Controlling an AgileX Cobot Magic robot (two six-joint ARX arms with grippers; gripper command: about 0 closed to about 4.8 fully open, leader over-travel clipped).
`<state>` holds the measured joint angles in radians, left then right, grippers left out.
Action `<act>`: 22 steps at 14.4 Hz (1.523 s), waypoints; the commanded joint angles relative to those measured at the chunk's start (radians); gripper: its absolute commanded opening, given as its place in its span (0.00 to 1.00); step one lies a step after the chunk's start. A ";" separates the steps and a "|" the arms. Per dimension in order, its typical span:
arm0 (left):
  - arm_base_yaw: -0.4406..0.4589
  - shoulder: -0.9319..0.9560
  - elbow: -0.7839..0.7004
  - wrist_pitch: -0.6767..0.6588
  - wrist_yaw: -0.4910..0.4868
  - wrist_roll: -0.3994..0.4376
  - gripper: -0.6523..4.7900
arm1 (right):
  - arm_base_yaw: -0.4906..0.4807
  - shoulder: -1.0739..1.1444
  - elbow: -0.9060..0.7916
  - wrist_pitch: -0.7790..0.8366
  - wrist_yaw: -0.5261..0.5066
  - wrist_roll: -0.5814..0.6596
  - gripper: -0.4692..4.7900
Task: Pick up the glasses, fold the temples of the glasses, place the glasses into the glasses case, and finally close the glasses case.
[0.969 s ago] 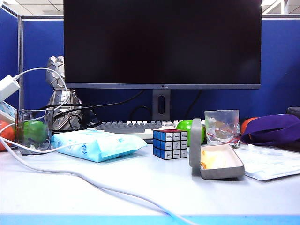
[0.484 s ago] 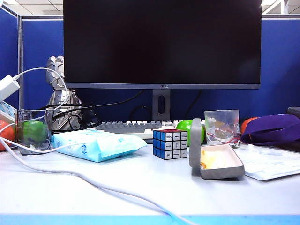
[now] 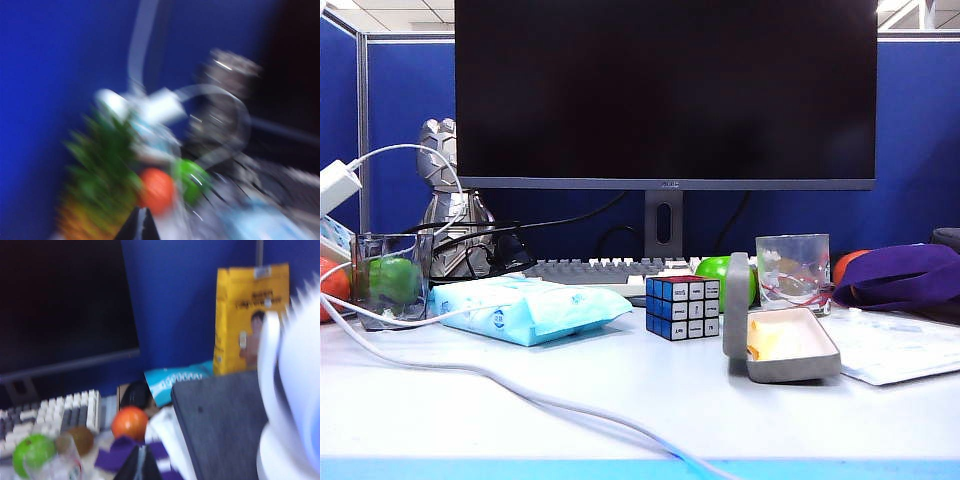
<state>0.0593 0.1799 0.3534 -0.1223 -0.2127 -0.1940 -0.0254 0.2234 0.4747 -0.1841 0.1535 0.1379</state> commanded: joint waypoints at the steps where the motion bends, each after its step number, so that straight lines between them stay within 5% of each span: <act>1: 0.002 0.210 0.186 0.020 -0.024 0.011 0.11 | 0.002 0.207 0.188 0.009 -0.043 0.001 0.09; 3: -0.002 0.402 0.357 -0.006 0.083 0.021 0.11 | 0.002 0.364 0.341 0.008 -0.069 0.002 0.09; 9: -0.034 0.764 0.652 -0.049 0.521 0.117 0.11 | 0.061 0.671 0.612 -0.005 -0.358 0.026 0.09; 14: -0.193 1.096 0.839 -0.086 0.576 0.248 0.11 | 0.261 0.748 0.645 0.004 -0.358 0.019 0.09; 18: -0.256 1.319 0.929 -0.138 0.518 0.267 0.11 | 0.303 0.750 0.692 -0.093 -0.358 0.005 0.09; 22: -0.294 1.472 0.931 -0.119 0.458 0.293 0.13 | 0.303 0.742 0.718 -0.306 -0.412 -0.157 0.09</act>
<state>-0.2222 1.6390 1.2785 -0.2592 0.2722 0.0757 0.2775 0.9722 1.1870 -0.4698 -0.2302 0.0116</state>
